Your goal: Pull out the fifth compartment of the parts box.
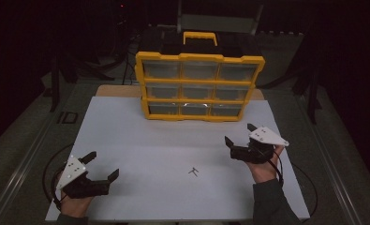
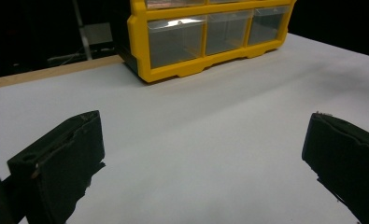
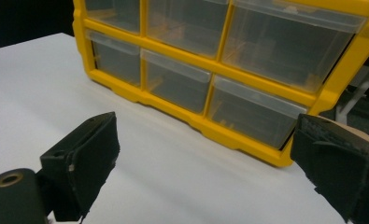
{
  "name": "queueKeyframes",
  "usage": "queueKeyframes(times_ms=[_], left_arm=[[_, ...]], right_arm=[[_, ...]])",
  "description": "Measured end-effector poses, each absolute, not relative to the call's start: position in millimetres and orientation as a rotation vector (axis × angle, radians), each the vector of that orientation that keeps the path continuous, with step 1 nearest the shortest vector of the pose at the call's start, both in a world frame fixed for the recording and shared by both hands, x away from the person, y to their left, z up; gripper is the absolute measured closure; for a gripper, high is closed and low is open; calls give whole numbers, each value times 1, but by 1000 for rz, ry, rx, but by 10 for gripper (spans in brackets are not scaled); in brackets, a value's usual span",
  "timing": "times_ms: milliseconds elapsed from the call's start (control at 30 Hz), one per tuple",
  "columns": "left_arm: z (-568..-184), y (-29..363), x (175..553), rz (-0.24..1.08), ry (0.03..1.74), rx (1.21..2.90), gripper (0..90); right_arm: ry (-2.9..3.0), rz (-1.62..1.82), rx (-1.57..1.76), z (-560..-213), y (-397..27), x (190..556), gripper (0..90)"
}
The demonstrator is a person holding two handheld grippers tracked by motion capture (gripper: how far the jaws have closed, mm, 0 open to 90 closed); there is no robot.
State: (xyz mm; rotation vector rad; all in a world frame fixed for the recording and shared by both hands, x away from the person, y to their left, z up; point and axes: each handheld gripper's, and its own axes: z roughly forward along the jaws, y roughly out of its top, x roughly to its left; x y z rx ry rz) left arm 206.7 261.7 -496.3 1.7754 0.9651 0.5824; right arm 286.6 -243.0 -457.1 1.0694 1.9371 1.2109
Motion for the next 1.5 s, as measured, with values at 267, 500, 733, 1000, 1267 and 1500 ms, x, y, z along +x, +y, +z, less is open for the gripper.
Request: queueKeyframes(times_ms=[267,500,733,1000,1267,1500], left_arm=[[-497,261,207,582,964,1777,1],[-496,262,207,580,964,1775,1],[-496,262,207,580,965,1770,1],[-496,262,207,579,966,1767,1],[-495,263,206,581,966,1763,1],[-496,263,207,577,963,1766,1]], right_arm=[[1940,1219,1104,-459,-244,302,75],[1914,1228,1116,-450,-242,315,74],[1901,1220,1111,-441,-238,324,75],[1859,1217,1084,-436,-232,337,78],[1844,1208,1109,-439,-228,352,79],[1813,1189,1141,-440,-227,368,80]])
